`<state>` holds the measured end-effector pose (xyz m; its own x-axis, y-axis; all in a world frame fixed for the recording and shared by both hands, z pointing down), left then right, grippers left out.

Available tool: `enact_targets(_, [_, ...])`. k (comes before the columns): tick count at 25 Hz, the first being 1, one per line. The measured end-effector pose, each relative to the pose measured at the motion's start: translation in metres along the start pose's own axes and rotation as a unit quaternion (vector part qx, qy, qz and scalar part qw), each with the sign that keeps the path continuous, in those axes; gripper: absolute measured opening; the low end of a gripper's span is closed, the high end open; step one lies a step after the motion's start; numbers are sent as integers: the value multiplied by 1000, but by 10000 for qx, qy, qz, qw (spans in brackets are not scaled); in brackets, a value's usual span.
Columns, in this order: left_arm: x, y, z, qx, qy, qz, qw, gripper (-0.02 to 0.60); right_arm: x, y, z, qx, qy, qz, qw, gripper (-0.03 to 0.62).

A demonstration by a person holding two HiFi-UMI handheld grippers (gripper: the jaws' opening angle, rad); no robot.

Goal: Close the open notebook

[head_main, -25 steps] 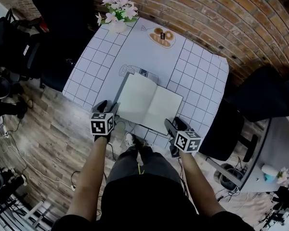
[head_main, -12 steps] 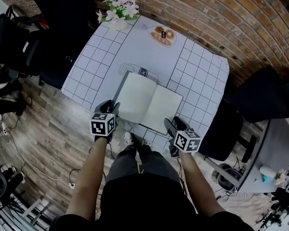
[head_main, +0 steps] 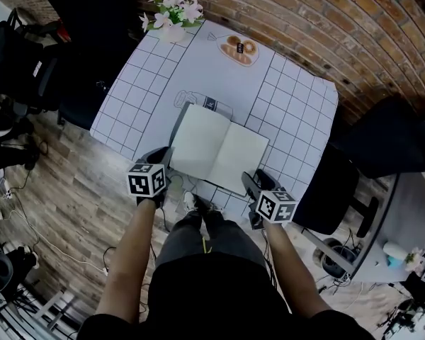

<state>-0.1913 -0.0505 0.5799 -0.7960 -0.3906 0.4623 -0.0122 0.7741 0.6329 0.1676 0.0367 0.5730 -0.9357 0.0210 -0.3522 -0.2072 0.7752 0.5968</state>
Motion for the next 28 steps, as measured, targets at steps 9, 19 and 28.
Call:
enact_targets(9, [5, -1, 8, -306, 287, 366, 9985, 28, 0, 0, 0, 11, -39, -51, 10000, 244])
enact_targets(19, [-27, -22, 36, -778, 779, 47, 9939, 28, -2, -1, 0, 14, -80, -71, 9999, 244])
enact_targets(28, [-63, -32, 49, -1070, 1145, -191, 9875, 28, -2, -1, 0, 34, -174, -112, 9998, 244])
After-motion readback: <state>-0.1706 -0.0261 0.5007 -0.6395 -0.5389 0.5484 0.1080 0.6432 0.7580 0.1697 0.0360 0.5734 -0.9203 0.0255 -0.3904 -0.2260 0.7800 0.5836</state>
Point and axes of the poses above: the fingertips, and each gripper's own axes: z backward along the fingers, x to its left, y out of its underside, the point moved 10 cm from there along z, backward along the fingers, and after that the axes turned 9 degrees about y, right-handed, at the moved point
